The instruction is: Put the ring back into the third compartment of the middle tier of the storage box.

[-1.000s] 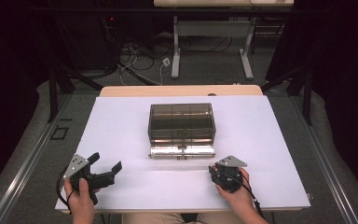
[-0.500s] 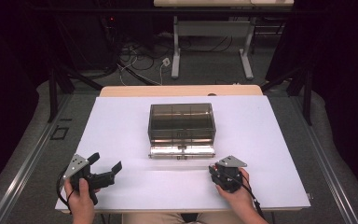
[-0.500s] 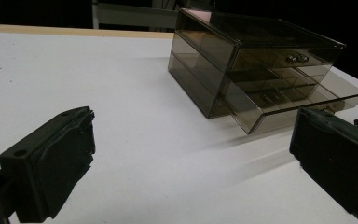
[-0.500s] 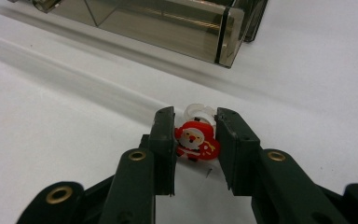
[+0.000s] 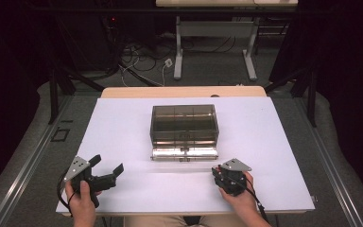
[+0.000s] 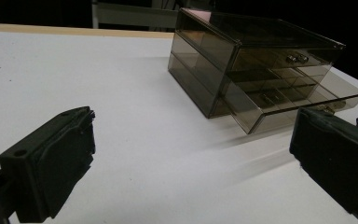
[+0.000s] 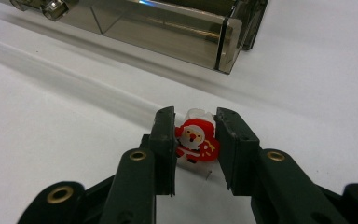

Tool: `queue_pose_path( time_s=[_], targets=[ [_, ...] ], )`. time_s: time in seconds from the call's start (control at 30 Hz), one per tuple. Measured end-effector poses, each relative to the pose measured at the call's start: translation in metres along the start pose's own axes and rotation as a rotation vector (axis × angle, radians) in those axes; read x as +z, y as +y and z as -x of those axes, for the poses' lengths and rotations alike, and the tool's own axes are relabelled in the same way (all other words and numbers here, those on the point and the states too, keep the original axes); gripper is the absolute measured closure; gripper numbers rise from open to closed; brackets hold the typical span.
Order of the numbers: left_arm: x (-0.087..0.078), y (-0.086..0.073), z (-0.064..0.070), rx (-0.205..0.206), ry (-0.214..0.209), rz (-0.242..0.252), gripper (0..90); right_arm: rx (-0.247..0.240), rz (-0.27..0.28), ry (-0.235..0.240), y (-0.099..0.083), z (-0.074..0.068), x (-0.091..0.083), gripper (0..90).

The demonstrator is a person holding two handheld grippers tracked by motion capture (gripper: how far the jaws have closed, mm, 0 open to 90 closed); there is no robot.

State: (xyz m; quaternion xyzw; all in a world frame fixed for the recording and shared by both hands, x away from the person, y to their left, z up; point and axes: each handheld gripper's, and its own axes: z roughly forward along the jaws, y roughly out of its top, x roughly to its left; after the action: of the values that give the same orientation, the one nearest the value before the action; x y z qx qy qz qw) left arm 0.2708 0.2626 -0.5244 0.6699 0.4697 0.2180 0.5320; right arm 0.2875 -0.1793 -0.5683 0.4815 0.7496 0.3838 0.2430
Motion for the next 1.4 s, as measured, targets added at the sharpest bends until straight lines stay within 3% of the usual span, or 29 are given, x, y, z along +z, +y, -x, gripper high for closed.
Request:
queue_pose_path(
  time_s=[0.33, 0.37, 0.43, 0.9, 1.4],
  targets=[
    [0.0, 0.0, 0.0, -0.001, -0.001, -0.002, 0.2, -0.003, 0.016, 0.009, 0.0, -0.001, -0.002, 69.1],
    [0.0, 0.0, 0.0, -0.001, -0.001, -0.001, 0.2, 0.0, -0.001, 0.014, 0.001, -0.001, -0.005, 69.1],
    [0.0, 0.0, 0.0, 0.0, -0.001, -0.001, 0.2, 0.003, 0.025, 0.016, 0.001, -0.001, -0.005, 69.1],
    [0.0, 0.0, 0.0, -0.002, 0.0, 0.0, 0.2, 0.008, 0.047, 0.034, 0.007, -0.003, -0.017, 69.1],
    [0.0, 0.0, 0.001, -0.001, 0.001, 0.001, 0.2, 0.016, 0.116, 0.055, 0.017, -0.006, -0.032, 69.1]
  ],
)
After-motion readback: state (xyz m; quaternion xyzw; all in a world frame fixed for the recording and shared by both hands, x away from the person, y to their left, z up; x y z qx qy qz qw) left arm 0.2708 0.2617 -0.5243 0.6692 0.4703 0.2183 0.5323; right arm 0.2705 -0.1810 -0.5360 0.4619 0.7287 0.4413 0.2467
